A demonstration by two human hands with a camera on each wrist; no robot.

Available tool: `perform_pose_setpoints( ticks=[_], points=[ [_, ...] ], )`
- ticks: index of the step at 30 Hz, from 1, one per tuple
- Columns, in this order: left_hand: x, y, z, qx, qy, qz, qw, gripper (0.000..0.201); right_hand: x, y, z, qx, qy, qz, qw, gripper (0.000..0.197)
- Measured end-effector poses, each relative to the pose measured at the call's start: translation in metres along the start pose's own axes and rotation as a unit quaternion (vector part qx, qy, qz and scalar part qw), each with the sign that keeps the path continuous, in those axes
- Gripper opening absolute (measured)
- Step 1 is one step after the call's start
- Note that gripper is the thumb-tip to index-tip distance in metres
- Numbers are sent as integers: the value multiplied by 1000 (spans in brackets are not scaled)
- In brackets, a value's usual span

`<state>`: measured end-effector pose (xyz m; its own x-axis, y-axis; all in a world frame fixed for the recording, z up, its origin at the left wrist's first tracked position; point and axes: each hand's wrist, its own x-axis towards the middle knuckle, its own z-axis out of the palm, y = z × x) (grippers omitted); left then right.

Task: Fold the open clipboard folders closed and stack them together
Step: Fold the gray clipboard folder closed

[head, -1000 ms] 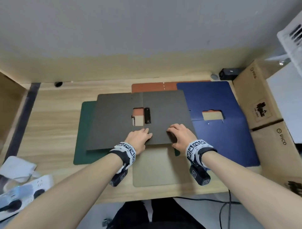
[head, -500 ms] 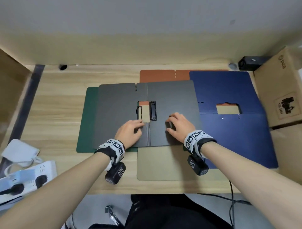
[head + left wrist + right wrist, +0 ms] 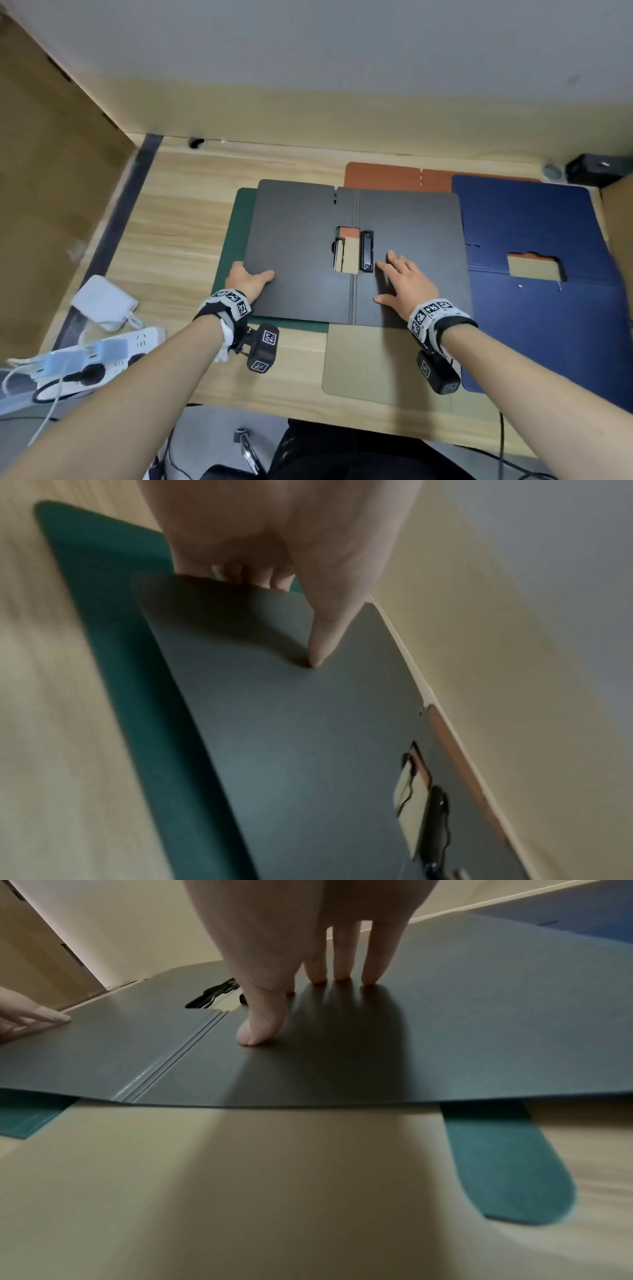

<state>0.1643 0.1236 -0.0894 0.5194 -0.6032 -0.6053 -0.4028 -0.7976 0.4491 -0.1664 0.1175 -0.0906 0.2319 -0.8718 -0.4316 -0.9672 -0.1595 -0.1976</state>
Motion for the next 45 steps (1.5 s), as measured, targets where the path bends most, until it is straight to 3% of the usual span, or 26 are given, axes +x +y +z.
perform_pose_setpoints(
  ticks=[6,10,11,17,20,24,28,31,36,42,45],
  points=[
    [12,8,-13,-33,-15,16,999,63,5,-14,-12,-13,-32,45,998,76],
    [10,18,-37,-76,-58,56,994,15,6,-19,-35,32,-79,49,995,72],
    [9,23,-44,-70,-66,74,993,11,5,-20,-45,46,-81,52,994,69],
    [-16,70,-70,-29,-139,217,966,30,-21,-19,-89,107,21,86,990,45],
    [-47,103,-71,-3,-169,324,931,31,-31,-14,-110,137,53,110,983,43],
    [-91,142,-53,74,-152,446,879,39,-42,-1,-131,204,89,133,966,39],
    [-127,168,-22,134,-154,504,839,48,-52,18,-141,236,114,141,955,36],
    [-146,182,4,138,-179,495,839,50,-56,39,-142,258,114,145,948,43],
    [-150,190,50,211,-188,461,841,27,-53,81,-139,316,103,177,926,43],
    [-118,150,92,216,-152,302,916,17,-37,129,-92,305,37,216,927,53],
    [-108,117,109,174,-159,202,951,27,-29,134,-68,309,6,242,920,48]
  ],
)
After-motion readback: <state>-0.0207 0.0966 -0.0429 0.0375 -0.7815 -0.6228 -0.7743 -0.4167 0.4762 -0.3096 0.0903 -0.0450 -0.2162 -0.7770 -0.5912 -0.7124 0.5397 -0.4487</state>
